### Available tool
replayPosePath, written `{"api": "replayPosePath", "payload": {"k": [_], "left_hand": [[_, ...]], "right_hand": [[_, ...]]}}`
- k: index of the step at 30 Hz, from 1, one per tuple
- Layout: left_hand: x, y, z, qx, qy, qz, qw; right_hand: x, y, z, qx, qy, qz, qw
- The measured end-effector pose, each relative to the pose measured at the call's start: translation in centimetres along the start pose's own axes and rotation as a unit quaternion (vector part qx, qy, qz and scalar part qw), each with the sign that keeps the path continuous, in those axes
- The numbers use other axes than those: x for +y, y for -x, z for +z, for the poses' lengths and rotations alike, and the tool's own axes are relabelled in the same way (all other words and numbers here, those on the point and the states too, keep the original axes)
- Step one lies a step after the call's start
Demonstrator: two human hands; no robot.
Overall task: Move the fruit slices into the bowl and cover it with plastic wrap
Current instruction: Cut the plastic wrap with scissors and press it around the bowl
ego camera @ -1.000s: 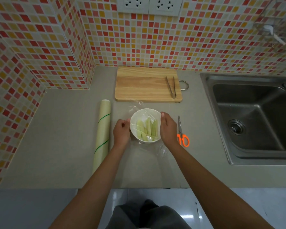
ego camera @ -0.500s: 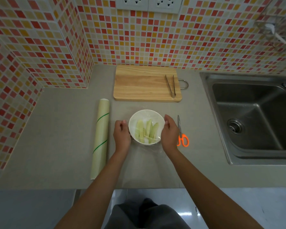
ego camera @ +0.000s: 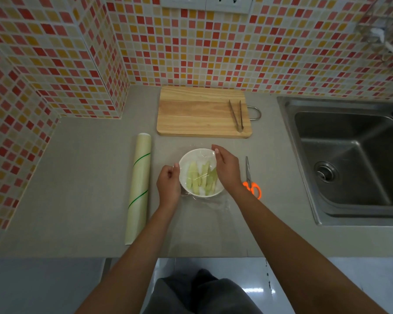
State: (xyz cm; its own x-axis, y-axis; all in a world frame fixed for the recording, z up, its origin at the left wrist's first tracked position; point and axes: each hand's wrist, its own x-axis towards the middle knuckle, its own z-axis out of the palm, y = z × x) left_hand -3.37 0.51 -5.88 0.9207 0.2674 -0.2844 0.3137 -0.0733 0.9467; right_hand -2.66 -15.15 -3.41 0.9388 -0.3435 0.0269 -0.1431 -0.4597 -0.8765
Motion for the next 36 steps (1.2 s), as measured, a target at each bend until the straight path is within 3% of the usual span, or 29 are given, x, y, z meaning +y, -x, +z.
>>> {"api": "replayPosePath", "payload": {"k": [4,16,20,25,36], "left_hand": [[0.0,0.4,0.0,0.012,0.029,0.018,0.999],[0.0,0.2,0.0,0.02,0.168,-0.068,0.983],[0.0,-0.3,0.0,0.015,0.157,-0.079,0.984],[0.2,-0.2,0.0,0.011,0.134,-0.063,0.989],[-0.6,-0.2,0.9,0.03,0.093,-0.046,0.994]], "right_hand": [[0.1,0.0,-0.1,0.01,-0.001,0.011,1.0],[0.9,0.1,0.3,0.031,-0.05,0.04,0.997],[0.7,0.0,0.1,0.041,-0.056,0.034,0.997],[-0.4,-0.3,0.0,0.015,-0.152,0.05,0.987],[0.3,0.2,0.5,0.016,-0.138,0.044,0.989]]}}
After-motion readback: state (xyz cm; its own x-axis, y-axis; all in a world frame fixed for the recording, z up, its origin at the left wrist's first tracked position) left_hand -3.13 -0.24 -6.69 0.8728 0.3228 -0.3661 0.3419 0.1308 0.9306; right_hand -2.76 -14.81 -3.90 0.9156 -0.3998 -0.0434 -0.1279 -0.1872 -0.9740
